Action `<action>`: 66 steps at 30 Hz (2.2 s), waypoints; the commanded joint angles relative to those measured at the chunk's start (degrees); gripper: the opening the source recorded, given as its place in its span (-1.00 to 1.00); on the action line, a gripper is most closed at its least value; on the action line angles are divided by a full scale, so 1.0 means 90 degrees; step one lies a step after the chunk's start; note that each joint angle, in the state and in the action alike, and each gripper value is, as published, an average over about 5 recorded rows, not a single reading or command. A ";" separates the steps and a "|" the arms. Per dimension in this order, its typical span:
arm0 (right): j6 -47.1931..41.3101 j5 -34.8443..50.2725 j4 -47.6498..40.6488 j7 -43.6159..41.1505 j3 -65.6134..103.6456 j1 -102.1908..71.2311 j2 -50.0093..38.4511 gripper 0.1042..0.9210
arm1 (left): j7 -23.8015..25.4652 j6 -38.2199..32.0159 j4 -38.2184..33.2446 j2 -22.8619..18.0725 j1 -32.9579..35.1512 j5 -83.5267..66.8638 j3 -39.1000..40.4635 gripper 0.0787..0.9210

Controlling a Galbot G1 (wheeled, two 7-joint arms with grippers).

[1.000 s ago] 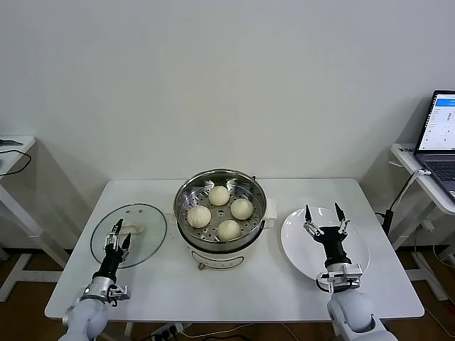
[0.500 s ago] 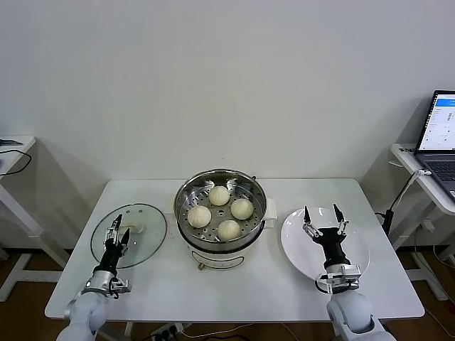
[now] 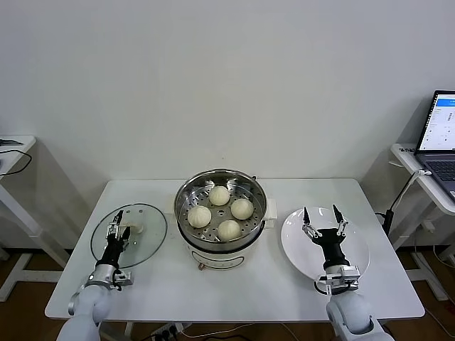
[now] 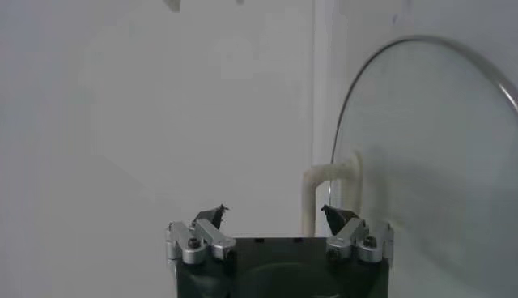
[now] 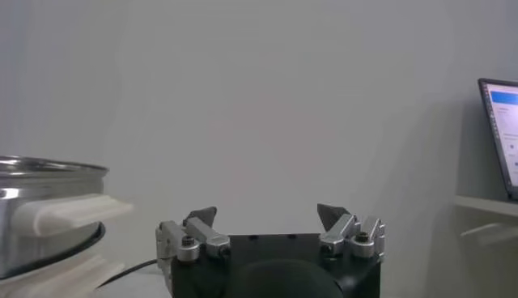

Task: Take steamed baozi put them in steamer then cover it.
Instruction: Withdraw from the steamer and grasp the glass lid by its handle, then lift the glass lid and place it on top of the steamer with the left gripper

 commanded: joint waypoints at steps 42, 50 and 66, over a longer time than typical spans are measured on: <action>0.0088 -0.0115 0.0024 0.0001 0.0057 0.0012 0.0034 0.76 | 0.0485 0.0611 -0.2059 0.0464 0.0614 -0.0350 -0.0575 -0.74; 0.0105 -0.0114 -0.0001 -0.0014 0.0124 0.0009 0.0057 0.76 | 0.0797 0.0911 -0.4365 0.0862 0.1389 -0.1063 -0.1043 -0.74; 0.0143 -0.0119 -0.0085 -0.0034 0.0476 -0.0109 0.0150 0.76 | 0.2042 0.3904 -0.6694 0.0958 0.0381 -0.1293 0.3132 -0.74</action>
